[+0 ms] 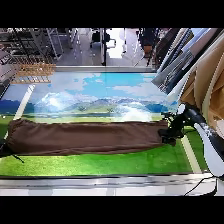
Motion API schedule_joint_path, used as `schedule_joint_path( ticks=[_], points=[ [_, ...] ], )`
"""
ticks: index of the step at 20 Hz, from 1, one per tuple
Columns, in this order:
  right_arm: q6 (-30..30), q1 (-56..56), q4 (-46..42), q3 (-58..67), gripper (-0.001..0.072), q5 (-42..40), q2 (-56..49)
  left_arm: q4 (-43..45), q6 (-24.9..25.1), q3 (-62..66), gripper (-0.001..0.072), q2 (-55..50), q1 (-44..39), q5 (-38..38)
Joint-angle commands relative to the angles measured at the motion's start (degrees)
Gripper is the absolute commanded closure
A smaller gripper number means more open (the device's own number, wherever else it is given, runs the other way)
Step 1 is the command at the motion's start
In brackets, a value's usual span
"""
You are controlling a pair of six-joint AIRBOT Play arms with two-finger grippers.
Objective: Fold the clothes and pants, and hang the long-sleeved shirts on hangers.
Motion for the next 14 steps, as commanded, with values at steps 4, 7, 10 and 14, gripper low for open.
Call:
schedule_joint_path(
  ticks=[4,7,10,14],
  points=[
    [-2.62,-3.06,-1.9,-4.15,0.0199,5.53,0.7,0.92,-13.57,-0.26,0.0312,3.34,-0.24,0.15],
    [-2.58,-11.87,3.91,-5.88,0.0199,2.71,2.69,5.16,-18.23,2.64,0.0312,5.62,0.0,0.17],
    [-3.58,-21.22,15.76,-5.84,0.0199,-3.82,3.34,-1.14,-18.38,7.65,0.0312,9.09,-0.31,1.31],
    [-12.07,-27.26,23.37,-5.88,0.0199,-9.29,2.99,-8.57,-13.49,9.05,0.0312,16.09,-1.73,8.09]
  ],
)
